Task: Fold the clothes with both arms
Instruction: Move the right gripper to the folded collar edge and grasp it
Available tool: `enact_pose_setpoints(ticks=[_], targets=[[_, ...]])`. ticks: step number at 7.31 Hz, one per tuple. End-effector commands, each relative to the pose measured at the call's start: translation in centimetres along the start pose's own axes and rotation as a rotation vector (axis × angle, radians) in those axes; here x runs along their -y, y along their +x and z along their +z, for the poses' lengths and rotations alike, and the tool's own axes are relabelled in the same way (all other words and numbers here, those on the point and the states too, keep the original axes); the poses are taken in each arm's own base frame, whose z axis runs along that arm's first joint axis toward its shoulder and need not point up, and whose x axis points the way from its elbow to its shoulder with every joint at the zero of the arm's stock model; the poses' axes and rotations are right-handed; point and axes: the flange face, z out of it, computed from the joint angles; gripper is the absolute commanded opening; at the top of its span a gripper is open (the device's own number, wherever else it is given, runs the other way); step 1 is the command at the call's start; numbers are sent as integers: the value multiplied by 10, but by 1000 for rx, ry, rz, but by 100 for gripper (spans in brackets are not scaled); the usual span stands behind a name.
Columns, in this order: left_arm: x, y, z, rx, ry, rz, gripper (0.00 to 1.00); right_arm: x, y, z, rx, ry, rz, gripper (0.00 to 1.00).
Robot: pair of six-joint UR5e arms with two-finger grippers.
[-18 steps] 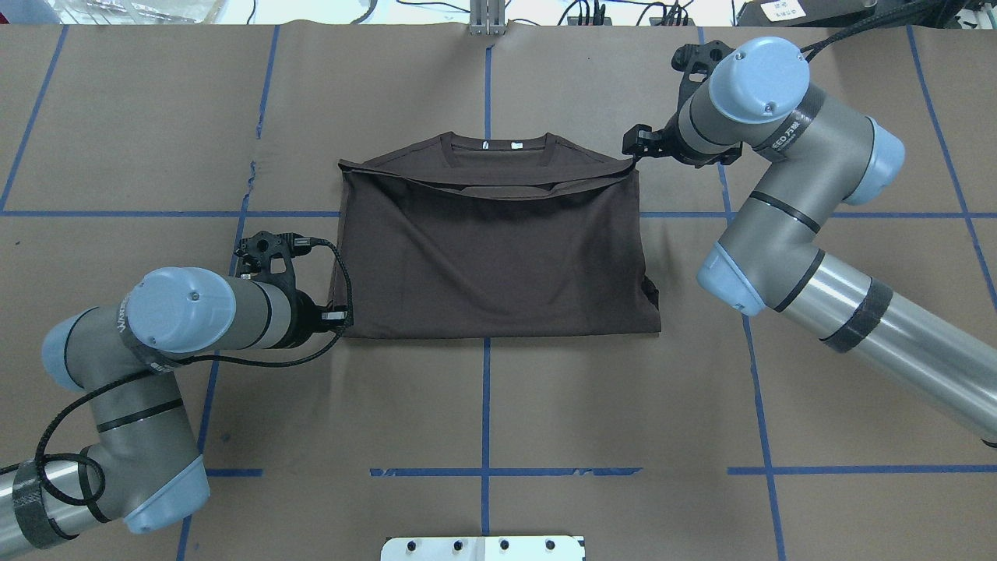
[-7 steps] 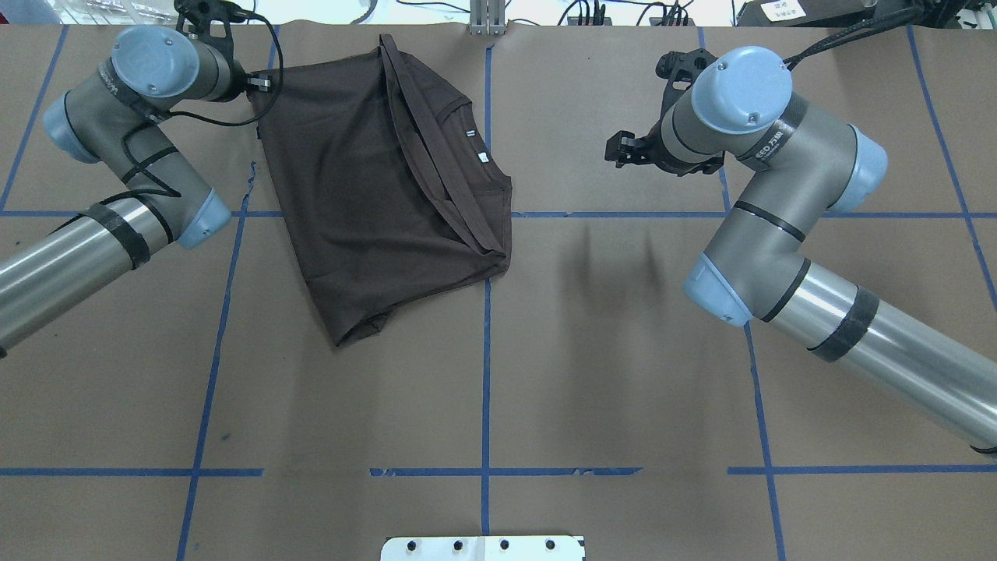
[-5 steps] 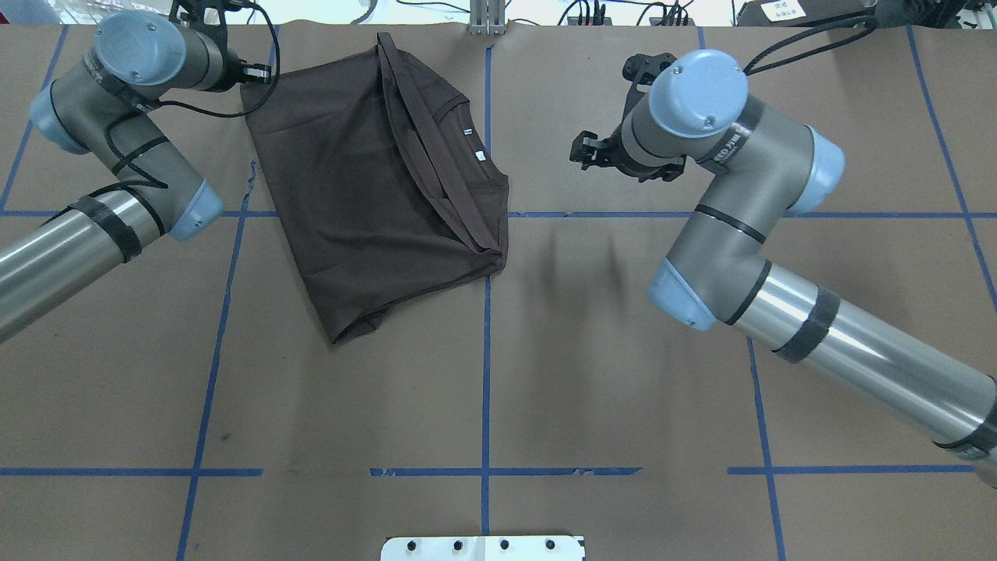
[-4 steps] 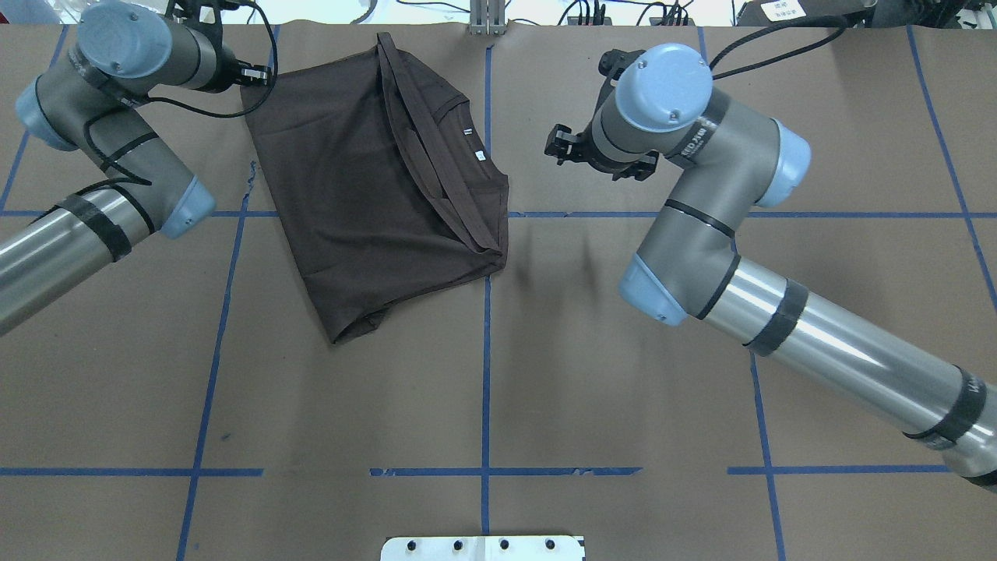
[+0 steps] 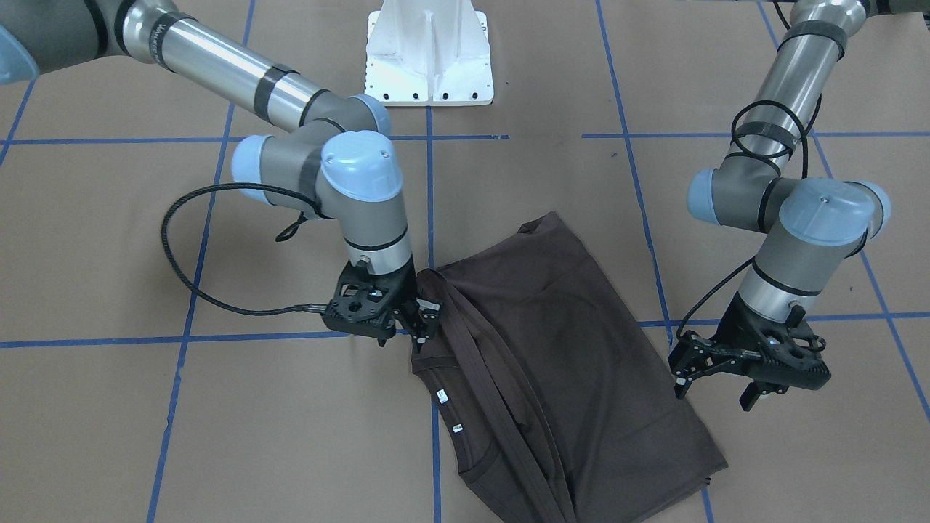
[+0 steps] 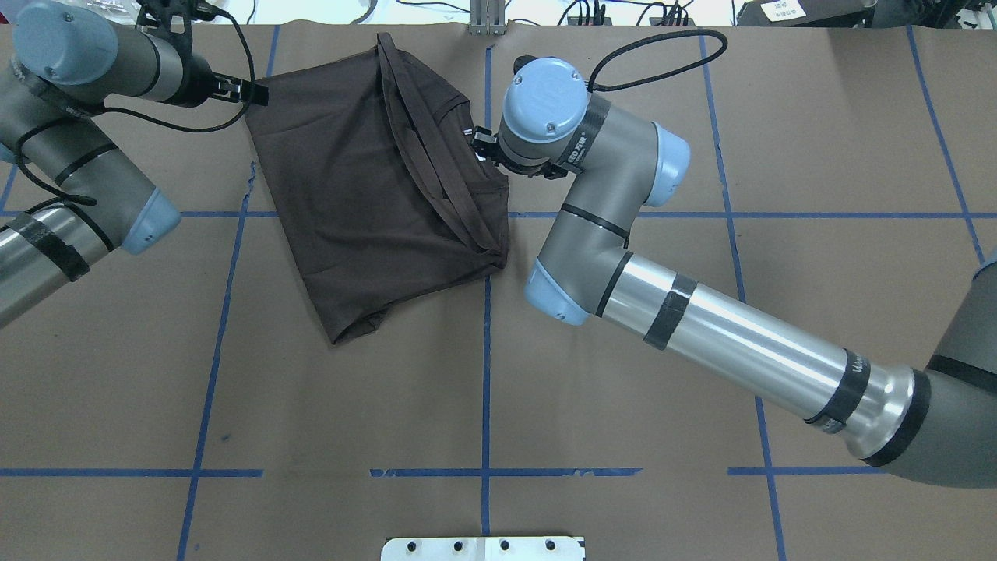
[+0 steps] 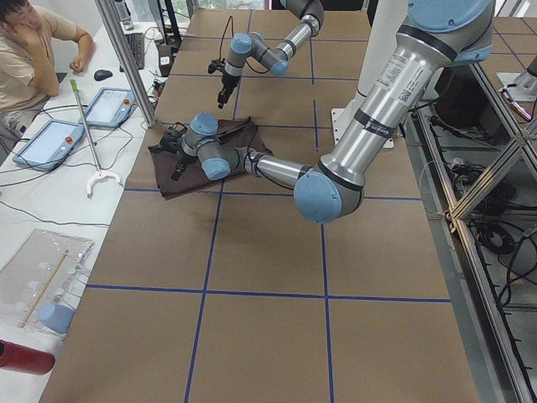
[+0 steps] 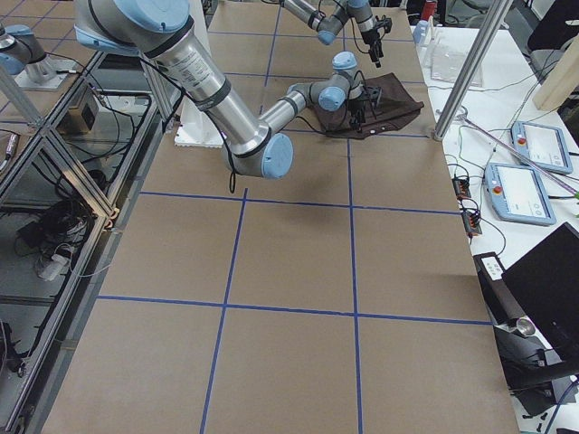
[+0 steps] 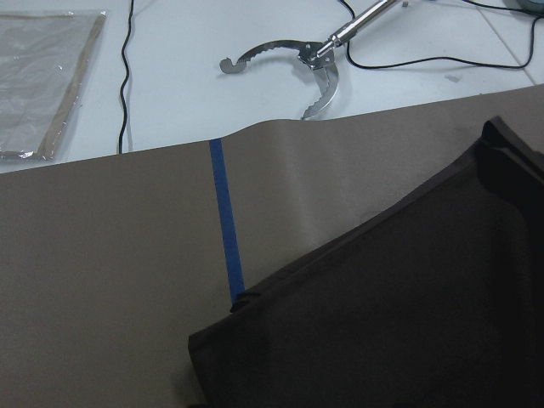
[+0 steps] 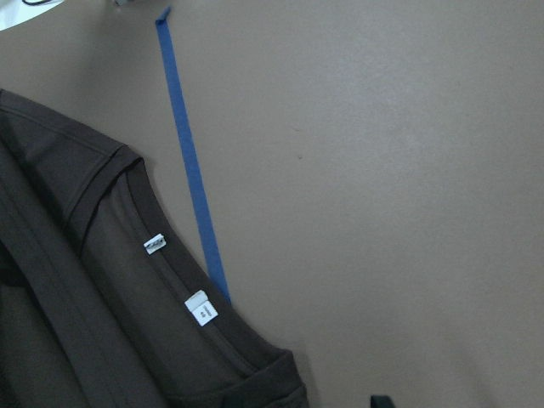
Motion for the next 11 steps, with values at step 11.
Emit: enact_pose_setpoints(ticks=[11], targets=[[-7,-1,2,1,-6,-12,100,-56,-6,45,-72,-9,-134,13]])
